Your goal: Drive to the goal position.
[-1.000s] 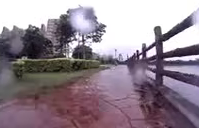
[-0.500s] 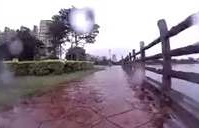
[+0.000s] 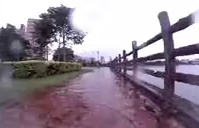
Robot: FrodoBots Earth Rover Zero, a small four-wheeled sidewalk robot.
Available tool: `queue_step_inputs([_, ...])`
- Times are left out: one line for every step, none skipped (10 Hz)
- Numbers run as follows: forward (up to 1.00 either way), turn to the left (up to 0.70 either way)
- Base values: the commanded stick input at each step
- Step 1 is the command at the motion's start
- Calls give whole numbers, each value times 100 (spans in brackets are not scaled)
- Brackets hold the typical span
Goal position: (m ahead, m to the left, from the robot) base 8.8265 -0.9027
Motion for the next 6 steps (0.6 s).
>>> queue_step_inputs([100, 0])
queue_step_inputs([100, 0])
queue_step_inputs([100, 0])
queue_step_inputs([100, 0])
queue_step_inputs([100, 0])
queue_step_inputs([100, 0])
